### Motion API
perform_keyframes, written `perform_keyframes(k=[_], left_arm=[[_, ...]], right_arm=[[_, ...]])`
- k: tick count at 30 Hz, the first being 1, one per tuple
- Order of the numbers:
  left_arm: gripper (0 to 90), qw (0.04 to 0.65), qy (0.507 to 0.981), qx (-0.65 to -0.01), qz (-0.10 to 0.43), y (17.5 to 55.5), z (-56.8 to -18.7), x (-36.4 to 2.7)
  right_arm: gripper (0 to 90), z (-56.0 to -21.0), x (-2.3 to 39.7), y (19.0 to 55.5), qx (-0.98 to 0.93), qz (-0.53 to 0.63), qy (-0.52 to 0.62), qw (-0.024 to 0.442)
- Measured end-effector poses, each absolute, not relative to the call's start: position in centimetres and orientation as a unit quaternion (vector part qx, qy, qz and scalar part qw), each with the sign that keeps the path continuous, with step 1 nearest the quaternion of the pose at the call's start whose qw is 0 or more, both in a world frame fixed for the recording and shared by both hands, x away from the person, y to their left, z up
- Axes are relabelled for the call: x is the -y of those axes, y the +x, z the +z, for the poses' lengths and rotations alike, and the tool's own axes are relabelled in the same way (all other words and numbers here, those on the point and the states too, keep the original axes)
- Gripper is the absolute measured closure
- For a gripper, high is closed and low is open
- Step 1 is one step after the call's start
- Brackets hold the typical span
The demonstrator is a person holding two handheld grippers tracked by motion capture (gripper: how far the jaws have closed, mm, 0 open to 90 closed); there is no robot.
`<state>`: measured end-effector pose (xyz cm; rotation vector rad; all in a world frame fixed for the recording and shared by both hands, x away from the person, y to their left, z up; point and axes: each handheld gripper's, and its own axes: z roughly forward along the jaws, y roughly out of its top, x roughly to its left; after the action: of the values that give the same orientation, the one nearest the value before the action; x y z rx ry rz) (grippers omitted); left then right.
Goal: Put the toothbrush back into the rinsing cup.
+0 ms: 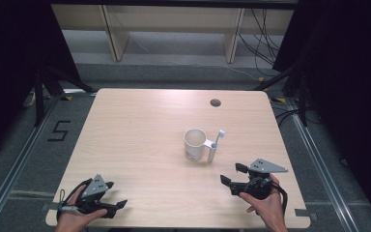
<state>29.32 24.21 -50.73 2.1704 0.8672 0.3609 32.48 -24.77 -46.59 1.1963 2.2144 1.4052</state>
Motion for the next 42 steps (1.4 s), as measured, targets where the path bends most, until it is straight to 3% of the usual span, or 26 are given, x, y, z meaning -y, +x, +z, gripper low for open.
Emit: perform_keyframes(k=[3, 5, 7, 11, 35, 42], left_arm=[[18.0, 0.376, 0.851, -0.339, 0.141, 29.3, -50.7, -24.2], [18.0, 0.373, 0.852, -0.34, 0.141, 29.3, -50.8, -24.2], [18.0, 0.374, 0.851, -0.34, 0.142, 29.3, -50.7, -24.2], [18.0, 0.373, 0.851, -0.34, 0.146, 29.2, -50.7, -24.2], [18.0, 0.374, 0.85, -0.339, 0.148, 29.0, -50.5, -24.2], [18.0, 0.375, 0.849, -0.341, 0.149, 29.0, -50.6, -24.2]], right_arm=[[22.1, -46.8, 24.7, 32.1, -0.758, 0.485, 0.42, 0.12], [22.1, -46.9, 24.9, 32.2, -0.765, 0.481, 0.403, 0.148], [22.1, -47.0, 24.6, 31.8, -0.76, 0.483, 0.418, 0.123], [21.7, -47.0, 24.8, 31.5, -0.77, 0.474, 0.405, 0.14], [20.0, -47.9, 24.1, 29.0, -0.798, 0.419, 0.417, 0.117], [19.2, -48.2, 24.1, 28.8, -0.816, 0.399, 0.398, 0.129]])
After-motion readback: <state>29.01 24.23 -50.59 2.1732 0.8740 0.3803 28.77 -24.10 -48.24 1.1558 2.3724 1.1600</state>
